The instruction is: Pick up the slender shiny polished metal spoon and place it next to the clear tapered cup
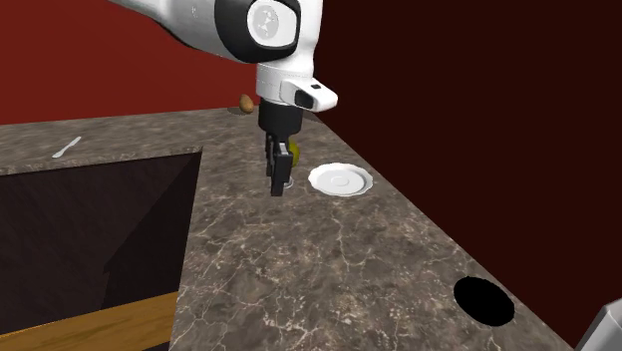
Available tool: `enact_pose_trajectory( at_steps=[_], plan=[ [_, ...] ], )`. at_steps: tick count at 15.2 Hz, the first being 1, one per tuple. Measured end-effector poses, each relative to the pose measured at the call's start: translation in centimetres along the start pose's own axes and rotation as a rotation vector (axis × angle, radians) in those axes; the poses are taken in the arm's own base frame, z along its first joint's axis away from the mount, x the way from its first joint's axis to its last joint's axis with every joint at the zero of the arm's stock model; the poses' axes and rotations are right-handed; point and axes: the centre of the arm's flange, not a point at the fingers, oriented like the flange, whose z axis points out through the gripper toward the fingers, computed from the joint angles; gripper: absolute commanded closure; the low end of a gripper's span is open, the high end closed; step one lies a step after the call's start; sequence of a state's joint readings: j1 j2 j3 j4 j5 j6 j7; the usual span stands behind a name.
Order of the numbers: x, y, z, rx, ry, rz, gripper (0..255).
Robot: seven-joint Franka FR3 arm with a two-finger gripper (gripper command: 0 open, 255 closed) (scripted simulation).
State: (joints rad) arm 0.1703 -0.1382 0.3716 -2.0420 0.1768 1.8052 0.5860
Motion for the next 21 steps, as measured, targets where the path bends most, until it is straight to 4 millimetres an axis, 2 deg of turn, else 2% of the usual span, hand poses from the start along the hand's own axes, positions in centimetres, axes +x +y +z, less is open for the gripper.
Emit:
enact_pose_trajectory(
  at_steps=[15, 17, 21],
  plan=[
    [-1.2, -0.3, -7.8, 0.000, 0.000, 0.000, 255],
    [-0.5, 1.0, -8.3, 0.000, 0.000, 0.001, 255],
    [1.2, 5.8, -9.1, 0.000, 0.000, 0.002, 255]
  ],
)
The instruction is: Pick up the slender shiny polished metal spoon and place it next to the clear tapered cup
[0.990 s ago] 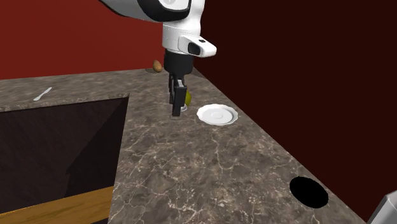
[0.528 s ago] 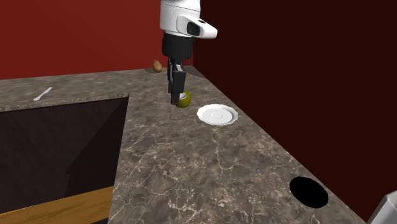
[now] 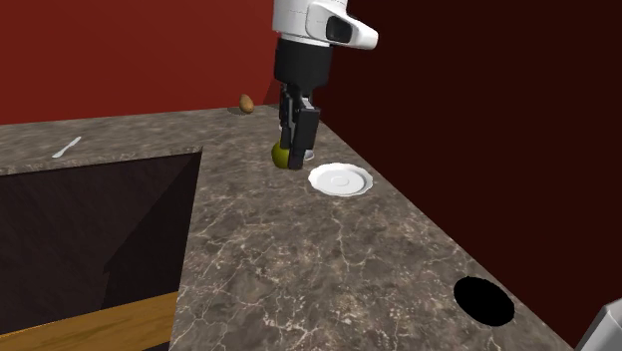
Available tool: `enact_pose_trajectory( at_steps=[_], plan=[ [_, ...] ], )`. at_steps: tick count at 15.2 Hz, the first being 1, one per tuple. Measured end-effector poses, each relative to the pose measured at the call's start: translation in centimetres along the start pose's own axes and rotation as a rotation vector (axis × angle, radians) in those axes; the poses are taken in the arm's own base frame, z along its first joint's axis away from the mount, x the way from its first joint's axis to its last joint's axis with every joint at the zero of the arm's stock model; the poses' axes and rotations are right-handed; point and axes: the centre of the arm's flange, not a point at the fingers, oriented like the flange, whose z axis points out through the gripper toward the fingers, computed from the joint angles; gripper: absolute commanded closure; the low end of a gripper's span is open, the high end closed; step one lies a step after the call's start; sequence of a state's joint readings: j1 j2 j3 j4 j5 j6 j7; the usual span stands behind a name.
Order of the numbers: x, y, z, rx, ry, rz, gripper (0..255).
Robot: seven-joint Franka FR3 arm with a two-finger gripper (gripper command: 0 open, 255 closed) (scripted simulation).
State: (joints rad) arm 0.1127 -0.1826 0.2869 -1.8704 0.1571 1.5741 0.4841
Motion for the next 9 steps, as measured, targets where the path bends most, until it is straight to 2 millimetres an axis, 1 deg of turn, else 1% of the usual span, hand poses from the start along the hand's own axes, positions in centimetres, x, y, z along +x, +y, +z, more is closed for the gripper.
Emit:
enact_pose_trajectory(
  at_steps=[6, 9],
  plan=[
    [3.1, 7.1, -0.5, 0.000, 0.000, 0.000, 255],
    [4.8, 10.9, -1.3, 0.000, 0.000, 0.000, 255]
  ],
)
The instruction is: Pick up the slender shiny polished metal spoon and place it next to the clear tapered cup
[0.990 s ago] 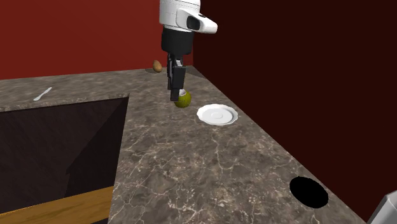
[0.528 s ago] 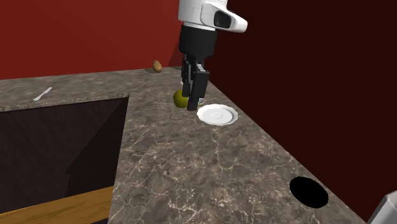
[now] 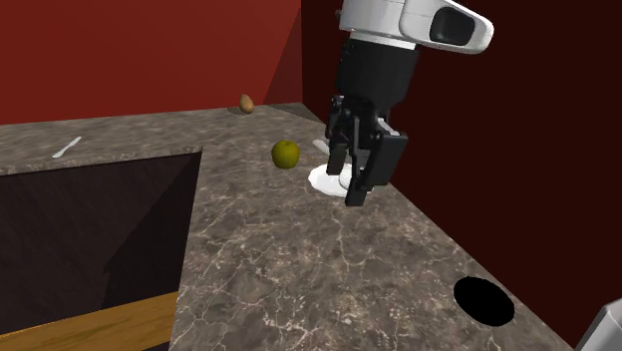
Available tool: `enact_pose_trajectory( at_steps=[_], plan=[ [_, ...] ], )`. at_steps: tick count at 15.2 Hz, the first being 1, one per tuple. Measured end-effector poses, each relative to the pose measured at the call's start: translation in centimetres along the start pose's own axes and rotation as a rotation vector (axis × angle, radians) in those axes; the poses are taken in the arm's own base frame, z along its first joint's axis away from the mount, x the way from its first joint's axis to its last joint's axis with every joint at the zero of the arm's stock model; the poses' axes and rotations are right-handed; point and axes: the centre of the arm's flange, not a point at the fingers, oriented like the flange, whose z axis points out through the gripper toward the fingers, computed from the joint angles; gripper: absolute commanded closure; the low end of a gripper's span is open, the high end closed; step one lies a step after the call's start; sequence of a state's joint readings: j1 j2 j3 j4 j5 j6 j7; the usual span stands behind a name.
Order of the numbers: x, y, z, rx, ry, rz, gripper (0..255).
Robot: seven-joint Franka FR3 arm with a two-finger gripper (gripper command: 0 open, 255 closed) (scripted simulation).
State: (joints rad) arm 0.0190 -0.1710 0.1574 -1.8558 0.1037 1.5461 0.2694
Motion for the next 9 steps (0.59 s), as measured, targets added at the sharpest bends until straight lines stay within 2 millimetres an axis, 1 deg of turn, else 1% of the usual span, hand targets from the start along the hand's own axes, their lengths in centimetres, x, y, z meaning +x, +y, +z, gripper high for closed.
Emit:
enact_pose_trajectory(
  at_steps=[2, 4, 6, 9],
  plan=[
    [1.0, 2.5, 0.1, 0.000, 0.000, 0.000, 255],
    [2.2, 4.9, -0.2, 0.000, 0.000, 0.000, 255],
    [2.9, 7.2, -0.2, 0.000, 0.000, -0.001, 255],
    [4.3, 10.8, -1.1, 0.000, 0.000, 0.000, 255]
  ],
)
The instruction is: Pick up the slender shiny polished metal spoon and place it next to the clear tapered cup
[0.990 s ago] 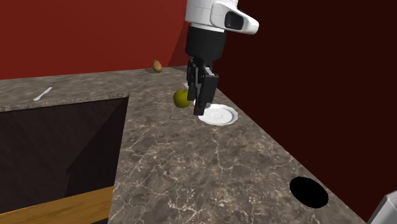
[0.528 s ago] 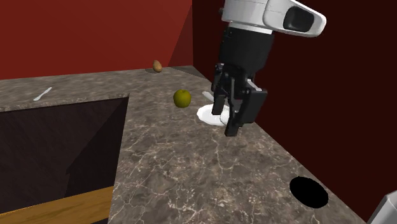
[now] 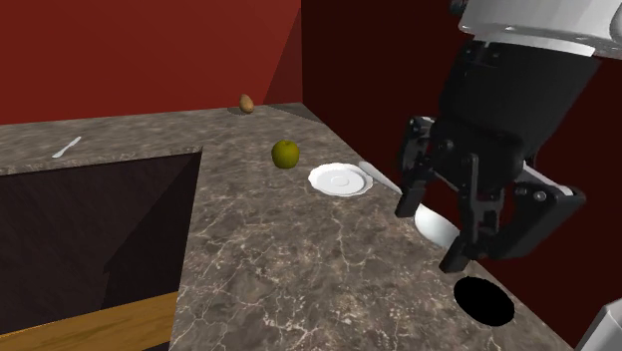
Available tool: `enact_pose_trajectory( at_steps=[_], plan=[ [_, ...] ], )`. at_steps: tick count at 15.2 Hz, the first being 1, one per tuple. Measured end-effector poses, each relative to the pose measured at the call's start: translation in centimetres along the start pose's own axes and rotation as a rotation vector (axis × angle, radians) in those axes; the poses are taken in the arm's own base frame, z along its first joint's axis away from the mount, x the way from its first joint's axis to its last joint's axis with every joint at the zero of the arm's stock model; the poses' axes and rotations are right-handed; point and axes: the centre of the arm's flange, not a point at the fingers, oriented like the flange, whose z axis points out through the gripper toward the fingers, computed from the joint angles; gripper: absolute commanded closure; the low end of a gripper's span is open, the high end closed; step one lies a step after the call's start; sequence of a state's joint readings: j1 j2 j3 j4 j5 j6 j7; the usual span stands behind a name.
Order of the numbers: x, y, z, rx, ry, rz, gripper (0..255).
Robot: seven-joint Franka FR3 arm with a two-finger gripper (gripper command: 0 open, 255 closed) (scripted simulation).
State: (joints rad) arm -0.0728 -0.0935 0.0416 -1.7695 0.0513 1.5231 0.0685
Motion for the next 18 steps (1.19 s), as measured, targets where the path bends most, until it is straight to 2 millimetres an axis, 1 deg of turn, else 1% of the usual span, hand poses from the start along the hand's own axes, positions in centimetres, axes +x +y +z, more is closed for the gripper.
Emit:
enact_pose_trajectory(
  at_steps=[2, 4, 6, 8, 9, 12, 18],
  plan=[
    [1.2, 2.6, 0.2, 0.000, 0.001, 0.000, 255],
    [2.3, 4.6, -0.2, 0.000, 0.000, 0.000, 255],
    [3.0, 7.1, -0.6, 0.000, 0.000, 0.000, 255],
    [4.5, 9.8, -0.7, 0.000, 0.000, 0.000, 255],
    [4.8, 10.5, -0.7, 0.000, -0.001, 0.000, 255],
    [5.2, 11.2, 0.3, 0.000, -0.001, -0.001, 255],
    [5.7, 11.2, 3.3, 0.000, -0.001, -0.001, 255]
  ],
)
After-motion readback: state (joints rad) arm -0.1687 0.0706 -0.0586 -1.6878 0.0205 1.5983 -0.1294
